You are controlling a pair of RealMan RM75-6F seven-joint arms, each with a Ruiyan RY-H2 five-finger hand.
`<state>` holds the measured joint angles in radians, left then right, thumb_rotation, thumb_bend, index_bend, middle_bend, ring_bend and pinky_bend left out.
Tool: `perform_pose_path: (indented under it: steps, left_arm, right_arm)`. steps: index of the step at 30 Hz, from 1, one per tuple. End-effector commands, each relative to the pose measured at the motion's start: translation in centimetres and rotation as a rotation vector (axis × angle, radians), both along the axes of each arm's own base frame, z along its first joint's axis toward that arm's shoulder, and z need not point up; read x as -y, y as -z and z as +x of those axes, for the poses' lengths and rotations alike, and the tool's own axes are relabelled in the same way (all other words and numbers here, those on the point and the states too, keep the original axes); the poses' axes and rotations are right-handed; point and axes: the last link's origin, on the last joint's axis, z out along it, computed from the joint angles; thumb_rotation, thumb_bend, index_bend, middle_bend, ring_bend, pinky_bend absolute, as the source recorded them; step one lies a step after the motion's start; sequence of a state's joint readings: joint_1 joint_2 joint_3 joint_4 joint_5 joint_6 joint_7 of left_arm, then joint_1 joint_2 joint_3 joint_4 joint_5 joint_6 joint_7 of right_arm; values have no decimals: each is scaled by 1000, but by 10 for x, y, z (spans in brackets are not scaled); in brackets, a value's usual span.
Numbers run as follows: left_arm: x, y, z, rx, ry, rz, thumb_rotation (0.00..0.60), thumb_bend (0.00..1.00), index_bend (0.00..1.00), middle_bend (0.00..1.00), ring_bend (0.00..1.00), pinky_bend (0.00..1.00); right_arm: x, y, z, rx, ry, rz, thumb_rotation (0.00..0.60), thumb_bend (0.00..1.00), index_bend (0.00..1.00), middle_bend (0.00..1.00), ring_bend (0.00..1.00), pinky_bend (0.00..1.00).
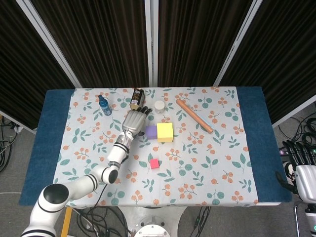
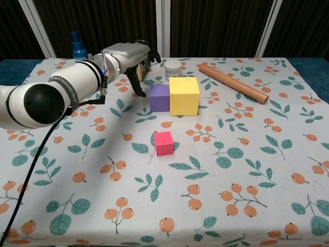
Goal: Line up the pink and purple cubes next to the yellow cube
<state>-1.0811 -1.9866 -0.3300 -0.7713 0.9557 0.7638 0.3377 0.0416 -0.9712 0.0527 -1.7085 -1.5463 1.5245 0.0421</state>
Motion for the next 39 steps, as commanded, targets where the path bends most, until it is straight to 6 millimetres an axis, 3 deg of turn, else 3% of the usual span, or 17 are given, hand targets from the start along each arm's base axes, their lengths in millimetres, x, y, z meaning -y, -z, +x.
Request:
perform_pose_path:
  steps: [1,9,15,21,24,29,32,39]
  left_arm:
    - [5,-20,-15,17,-6,4,600,30,229,258,236,398]
    - [51,-71,-38,88,82,-37,600,32,263,277,237,398]
    - [91,-81,-37,97,288,-205,600,57,314,313,236,403]
    - [109,-76,-24,72,502,-284,600,77,315,356,310,485]
    - [111,-70,-20,21,584,-292,600,89,315,477,440,583]
    - [112,-52,-15,-95,681,-308,600,92,316,680,702,831]
    - [112,-41,-11,-128,696,-331,600,97,317,754,778,876]
    - [105,-24,-4,-175,734,-336,600,145,323,818,826,890]
  right_arm:
    - [1,1,1,3,-8,6,600,225,0,1,0,23]
    - [2,6,6,14,-43,23,600,225,0,1,0,22]
    - [0,11,10,19,-60,35,600,225,0,1,0,23]
    - [-5,11,12,17,-65,27,600,225,0,1,0,23]
    - [-8,9,12,14,-60,18,600,226,0,2,0,23]
    - [-12,9,11,15,-45,14,600,226,0,4,0,23]
    - [-13,9,11,16,-43,13,600,226,0,6,0,23]
    - [-13,8,10,10,-31,8,600,226,0,8,0,23]
